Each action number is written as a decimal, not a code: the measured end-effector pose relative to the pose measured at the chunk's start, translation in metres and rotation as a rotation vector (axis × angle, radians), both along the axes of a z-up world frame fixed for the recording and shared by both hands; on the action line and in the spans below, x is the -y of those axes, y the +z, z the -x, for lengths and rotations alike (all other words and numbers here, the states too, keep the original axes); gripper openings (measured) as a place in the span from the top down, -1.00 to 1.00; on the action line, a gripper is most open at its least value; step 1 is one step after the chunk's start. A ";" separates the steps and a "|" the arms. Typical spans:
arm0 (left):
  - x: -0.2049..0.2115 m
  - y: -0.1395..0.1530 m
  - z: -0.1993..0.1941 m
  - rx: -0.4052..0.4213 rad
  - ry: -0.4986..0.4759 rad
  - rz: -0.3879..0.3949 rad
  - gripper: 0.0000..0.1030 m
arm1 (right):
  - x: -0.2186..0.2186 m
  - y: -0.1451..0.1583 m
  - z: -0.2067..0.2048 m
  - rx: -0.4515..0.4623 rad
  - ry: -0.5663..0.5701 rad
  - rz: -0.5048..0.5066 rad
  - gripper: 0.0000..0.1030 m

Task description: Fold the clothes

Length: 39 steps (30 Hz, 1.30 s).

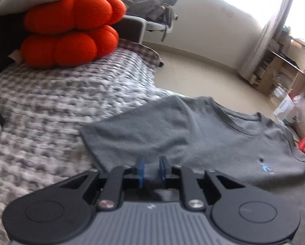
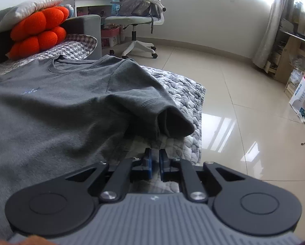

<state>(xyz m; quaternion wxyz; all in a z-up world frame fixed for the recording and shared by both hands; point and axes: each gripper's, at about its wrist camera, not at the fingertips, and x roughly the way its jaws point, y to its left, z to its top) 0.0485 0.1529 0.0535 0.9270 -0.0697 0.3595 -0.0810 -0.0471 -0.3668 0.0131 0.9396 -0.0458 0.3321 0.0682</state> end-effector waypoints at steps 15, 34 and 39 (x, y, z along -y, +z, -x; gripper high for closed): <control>-0.038 -0.006 0.030 -0.077 0.128 0.271 0.00 | 0.034 0.012 0.007 0.037 -0.161 -0.397 0.01; 0.001 -0.018 0.016 0.070 0.087 -0.011 0.88 | -0.002 0.029 0.000 0.139 -0.102 -0.262 0.88; 0.008 -0.025 0.013 0.046 0.063 -0.069 0.78 | 0.019 -0.003 -0.008 0.021 -0.183 -0.201 0.90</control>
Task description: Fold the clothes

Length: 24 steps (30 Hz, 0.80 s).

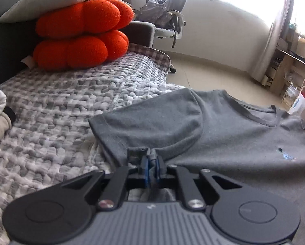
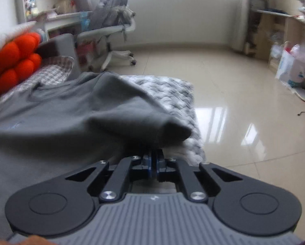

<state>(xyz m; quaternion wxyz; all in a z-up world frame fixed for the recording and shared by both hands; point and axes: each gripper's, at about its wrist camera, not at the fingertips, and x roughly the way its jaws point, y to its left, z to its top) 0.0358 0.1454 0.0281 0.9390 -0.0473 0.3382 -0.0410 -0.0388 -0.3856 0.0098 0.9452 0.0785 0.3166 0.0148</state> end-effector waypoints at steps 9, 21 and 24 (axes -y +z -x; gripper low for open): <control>-0.040 0.038 -0.012 0.041 0.087 0.014 -0.32 | 0.049 0.027 -0.005 0.080 -0.064 -0.076 0.15; 0.010 0.030 -0.110 0.006 -0.044 -0.058 -0.33 | -0.005 0.028 -0.097 0.033 0.199 -0.101 0.13; 0.019 0.022 -0.130 -0.027 -0.061 -0.069 -0.33 | -0.022 0.026 -0.114 0.012 0.225 -0.043 0.13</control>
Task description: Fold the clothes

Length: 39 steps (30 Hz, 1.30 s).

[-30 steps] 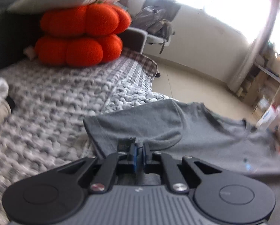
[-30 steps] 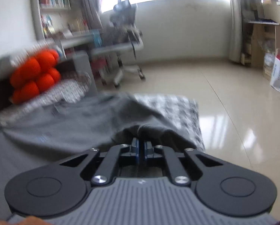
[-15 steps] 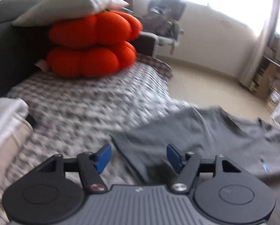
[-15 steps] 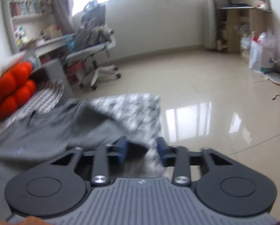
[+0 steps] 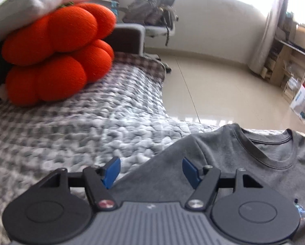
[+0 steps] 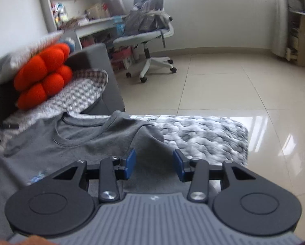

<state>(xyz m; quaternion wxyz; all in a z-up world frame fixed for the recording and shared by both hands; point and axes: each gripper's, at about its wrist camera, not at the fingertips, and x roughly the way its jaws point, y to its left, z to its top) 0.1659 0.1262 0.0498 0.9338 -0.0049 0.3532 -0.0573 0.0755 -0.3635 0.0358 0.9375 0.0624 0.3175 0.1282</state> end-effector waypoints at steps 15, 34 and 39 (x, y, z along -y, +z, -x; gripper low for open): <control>0.013 -0.025 -0.023 0.004 -0.116 -0.047 0.75 | -0.030 -0.019 -0.068 -0.104 -0.011 0.095 0.35; 0.057 -0.041 -0.020 0.105 0.032 -0.413 1.00 | -0.099 -0.043 -0.058 0.123 -0.066 0.666 0.84; 0.038 -0.021 -0.018 0.107 0.106 -0.372 0.93 | -0.077 -0.031 -0.048 0.127 -0.127 0.551 0.20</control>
